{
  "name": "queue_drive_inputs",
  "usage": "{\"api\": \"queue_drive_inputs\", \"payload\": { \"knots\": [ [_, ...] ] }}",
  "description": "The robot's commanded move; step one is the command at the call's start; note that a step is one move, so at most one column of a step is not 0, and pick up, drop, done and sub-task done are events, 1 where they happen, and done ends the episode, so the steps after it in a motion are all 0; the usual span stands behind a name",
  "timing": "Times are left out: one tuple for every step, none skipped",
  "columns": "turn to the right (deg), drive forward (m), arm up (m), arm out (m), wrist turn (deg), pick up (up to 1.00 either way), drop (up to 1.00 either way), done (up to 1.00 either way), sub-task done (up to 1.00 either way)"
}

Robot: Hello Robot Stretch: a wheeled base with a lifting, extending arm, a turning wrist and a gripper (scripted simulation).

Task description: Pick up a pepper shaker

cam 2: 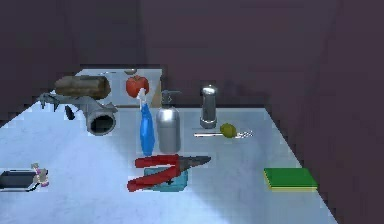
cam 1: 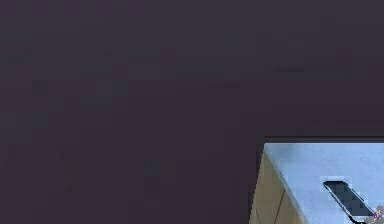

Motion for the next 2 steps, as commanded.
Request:
{"api": "queue_drive_inputs", "payload": {
  "knots": [
    [0.0,0.00,0.50,0.00,0.0,0.00,0.00,0.00,0.00],
    [0.0,0.00,0.38,0.00,0.0,0.00,0.00,0.00,0.00]
  ]
}}
